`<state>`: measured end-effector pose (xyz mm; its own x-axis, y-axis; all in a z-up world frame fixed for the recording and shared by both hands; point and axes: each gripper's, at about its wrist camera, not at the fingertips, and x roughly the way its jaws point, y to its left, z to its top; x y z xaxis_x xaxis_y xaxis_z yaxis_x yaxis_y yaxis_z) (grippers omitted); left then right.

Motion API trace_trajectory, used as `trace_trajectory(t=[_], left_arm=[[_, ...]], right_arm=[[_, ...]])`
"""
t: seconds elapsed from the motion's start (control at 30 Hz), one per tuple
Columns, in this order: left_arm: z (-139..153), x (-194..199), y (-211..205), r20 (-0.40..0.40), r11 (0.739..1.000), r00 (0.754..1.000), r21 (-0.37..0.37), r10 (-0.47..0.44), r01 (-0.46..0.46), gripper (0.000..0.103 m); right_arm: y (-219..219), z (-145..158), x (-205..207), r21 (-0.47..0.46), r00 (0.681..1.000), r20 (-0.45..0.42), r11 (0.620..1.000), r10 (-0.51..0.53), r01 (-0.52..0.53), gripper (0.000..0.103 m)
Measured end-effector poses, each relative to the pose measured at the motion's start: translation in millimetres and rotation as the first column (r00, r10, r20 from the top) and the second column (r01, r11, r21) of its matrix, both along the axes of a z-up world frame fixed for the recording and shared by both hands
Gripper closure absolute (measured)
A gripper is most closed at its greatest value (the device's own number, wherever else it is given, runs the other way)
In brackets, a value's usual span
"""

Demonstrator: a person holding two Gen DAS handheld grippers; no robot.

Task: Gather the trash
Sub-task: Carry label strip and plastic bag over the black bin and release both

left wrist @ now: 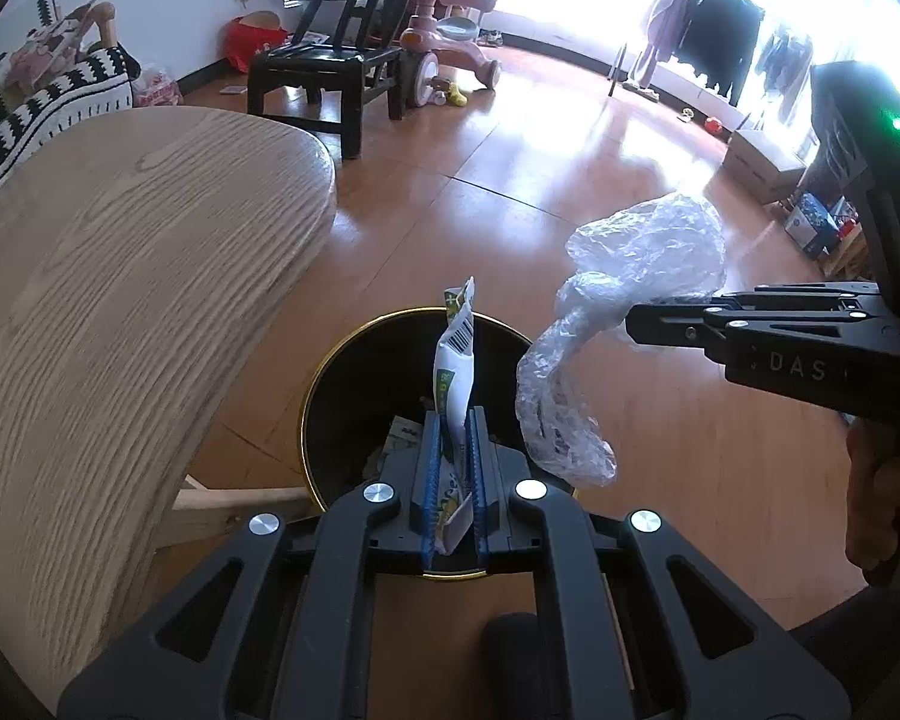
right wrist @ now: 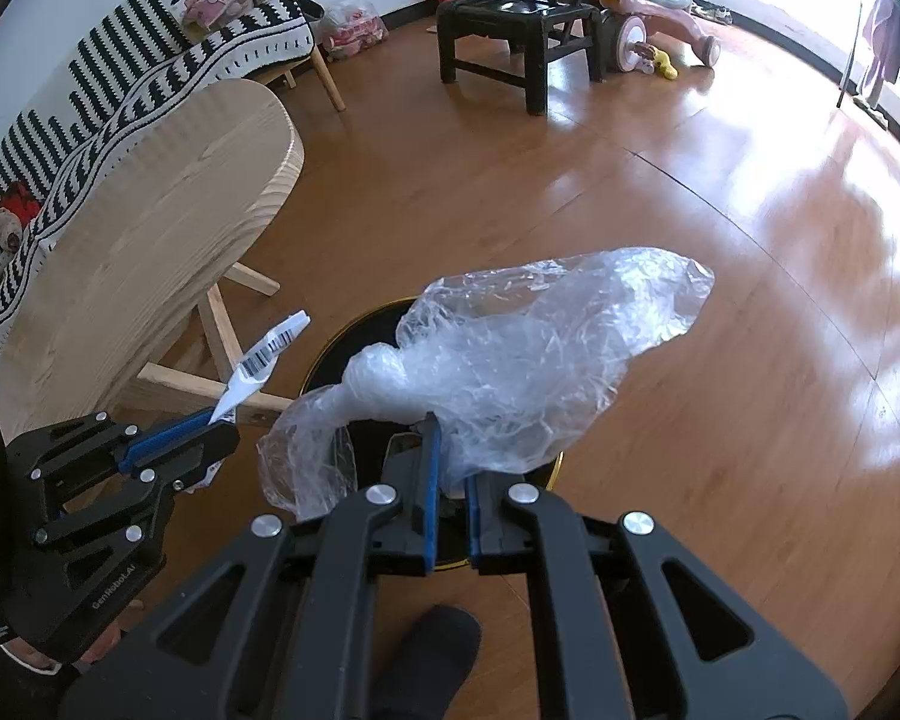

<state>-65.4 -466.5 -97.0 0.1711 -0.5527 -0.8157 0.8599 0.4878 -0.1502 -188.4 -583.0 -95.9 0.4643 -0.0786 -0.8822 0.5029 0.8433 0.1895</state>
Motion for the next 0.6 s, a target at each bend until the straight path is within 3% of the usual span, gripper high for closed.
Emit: trace_trajectory(t=[0.13,0.2,0.27,0.3,0.33,0.37,0.4,0.6], left_arm=[[-2.2,2.6,-0.1,-0.006,1.000,1.000,0.009,0.011,-0.010,0.094],[-3.3,3.1,0.0,-0.005,1.000,1.000,0.015,0.013,-0.013,0.089],[-4.1,2.1,-0.9,-0.006,1.000,1.000,0.016,0.017,-0.016,0.069],[-3.4,1.3,-0.1,0.000,1.000,1.000,0.010,0.020,-0.020,0.046],[-2.6,0.3,-0.5,0.008,1.000,1.000,0.003,0.024,-0.024,0.034],[-0.6,-1.3,0.2,0.022,1.000,0.999,-0.008,0.027,-0.027,0.033],[0.4,-2.6,-0.6,0.027,1.000,0.999,-0.010,0.021,-0.021,0.032],[2.7,-4.9,-1.7,0.023,1.000,1.000,-0.011,0.015,-0.015,0.029]], right_arm=[[0.1,-2.4,1.6,0.003,1.000,-0.007,1.000,0.008,-0.008,0.096],[-0.6,-4.2,2.8,0.000,1.000,-0.016,1.000,0.008,-0.008,0.095],[-2.3,-7.2,3.3,0.004,1.000,-0.025,1.000,0.005,-0.005,0.093],[-3.3,-8.1,3.5,0.006,1.000,-0.027,1.000,0.002,-0.002,0.079],[-4.0,-8.7,3.6,0.009,1.000,-0.027,1.000,-0.001,0.001,0.066],[-4.5,-9.1,3.0,0.009,1.000,-0.023,1.000,-0.002,0.002,0.035],[-4.3,-7.6,2.5,0.001,1.000,-0.012,1.000,-0.004,0.004,0.026],[-1.8,-2.2,3.3,-0.009,1.000,0.010,1.000,0.004,-0.004,0.026]])
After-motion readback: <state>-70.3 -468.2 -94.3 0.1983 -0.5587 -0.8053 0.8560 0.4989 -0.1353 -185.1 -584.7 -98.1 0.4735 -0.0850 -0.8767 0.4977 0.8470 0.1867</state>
